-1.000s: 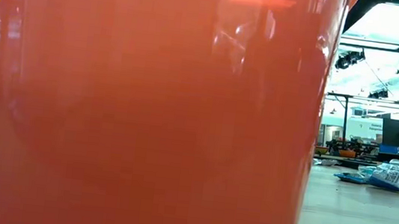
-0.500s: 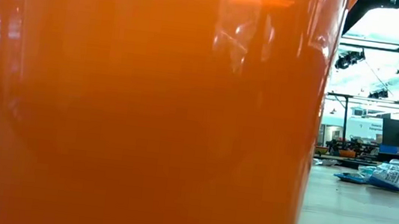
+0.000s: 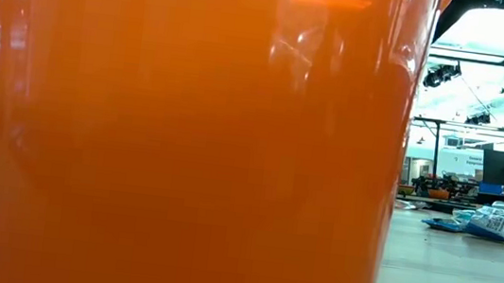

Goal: Organize candy in baskets
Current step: Put the dark brown chocolate bar into the dark purple bucket

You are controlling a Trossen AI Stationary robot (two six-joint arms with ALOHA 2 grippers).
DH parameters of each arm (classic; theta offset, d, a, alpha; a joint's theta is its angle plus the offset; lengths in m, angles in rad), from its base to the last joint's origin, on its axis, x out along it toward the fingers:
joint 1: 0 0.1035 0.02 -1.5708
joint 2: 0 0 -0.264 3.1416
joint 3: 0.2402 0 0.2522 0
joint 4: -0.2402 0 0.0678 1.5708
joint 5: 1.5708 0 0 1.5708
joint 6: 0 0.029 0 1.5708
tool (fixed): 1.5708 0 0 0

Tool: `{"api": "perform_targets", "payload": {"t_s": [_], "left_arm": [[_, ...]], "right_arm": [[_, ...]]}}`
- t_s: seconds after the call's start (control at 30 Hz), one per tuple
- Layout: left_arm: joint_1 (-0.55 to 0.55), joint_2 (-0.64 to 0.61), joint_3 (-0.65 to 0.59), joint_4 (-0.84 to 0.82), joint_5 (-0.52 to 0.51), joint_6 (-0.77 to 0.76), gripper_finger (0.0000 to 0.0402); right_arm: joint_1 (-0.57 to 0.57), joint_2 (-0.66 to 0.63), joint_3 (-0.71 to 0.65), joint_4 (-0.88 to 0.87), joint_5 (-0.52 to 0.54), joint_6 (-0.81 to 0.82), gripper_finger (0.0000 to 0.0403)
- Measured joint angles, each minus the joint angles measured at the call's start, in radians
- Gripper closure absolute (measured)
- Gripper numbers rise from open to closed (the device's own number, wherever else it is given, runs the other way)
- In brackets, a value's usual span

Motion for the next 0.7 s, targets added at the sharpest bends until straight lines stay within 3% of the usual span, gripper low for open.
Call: {"api": "perform_targets", "payload": {"t_s": [0.4, 0.7], "left_arm": [[-0.002, 0.0, 0.0, 0.0, 0.0, -0.025, 0.0346], [-0.002, 0.0, 0.0, 0.0, 0.0, -0.022, 0.0346]], "right_arm": [[0.034, -0.058, 0.161, -0.263, -0.133, 0.142, 0.0399], [0.175, -0.118, 0.365, -0.353, -0.198, 0.25, 0.0401]]}}
